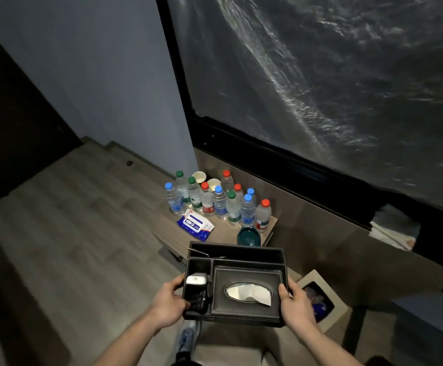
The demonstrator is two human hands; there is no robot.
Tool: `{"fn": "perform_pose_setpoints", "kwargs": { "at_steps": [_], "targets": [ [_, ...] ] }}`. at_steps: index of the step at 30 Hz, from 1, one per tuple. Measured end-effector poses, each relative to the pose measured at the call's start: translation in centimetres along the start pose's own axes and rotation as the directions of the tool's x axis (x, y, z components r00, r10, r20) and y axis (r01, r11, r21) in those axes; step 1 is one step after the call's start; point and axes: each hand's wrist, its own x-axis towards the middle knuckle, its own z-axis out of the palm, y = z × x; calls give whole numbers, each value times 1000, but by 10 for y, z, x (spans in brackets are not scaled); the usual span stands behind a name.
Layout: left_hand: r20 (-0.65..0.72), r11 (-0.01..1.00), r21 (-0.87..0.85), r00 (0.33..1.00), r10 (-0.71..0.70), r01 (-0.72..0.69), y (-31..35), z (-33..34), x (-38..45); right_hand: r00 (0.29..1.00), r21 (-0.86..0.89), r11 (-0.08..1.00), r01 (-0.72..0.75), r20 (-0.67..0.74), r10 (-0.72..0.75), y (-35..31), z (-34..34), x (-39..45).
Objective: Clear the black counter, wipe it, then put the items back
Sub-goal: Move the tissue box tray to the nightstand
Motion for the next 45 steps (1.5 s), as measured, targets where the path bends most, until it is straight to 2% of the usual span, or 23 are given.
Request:
{"fn": "perform_pose_setpoints", "kwargs": {
  "at_steps": [5,11,15,18,22,25,30,34,45],
  "targets": [
    [117,997,68,992,-49,41,-23,-49,74,990,23,992,-127,-65,128,-18,61,9],
    [146,979,191,988,46,-74,-79,-92,175,958,116,965,-234,-144,249,-32,133,24],
    [164,929,352,985,55,-110,-65,-100,197,939,170,942,-289,-140,313,-22,168,39],
    [186,923,374,982,19,-89,-66,-92,217,927,186,929,-320,-143,348,-5,184,56],
    [172,923,380,985,-4,-63,-83,-77,251,923,173,935,-309,-182,339,16,199,81],
    [184,901,426,983,6,-85,-93,-66,271,917,181,942,-282,-237,320,25,206,95],
    [128,892,440,990,51,-103,-102,-58,291,905,214,934,-287,-259,338,37,214,117],
    [121,882,451,988,95,-140,-92,-59,295,912,221,937,-270,-252,322,37,216,131],
    [122,875,479,992,17,-74,-54,-55,310,938,122,951,-286,-169,303,16,204,159]
  ]
}}
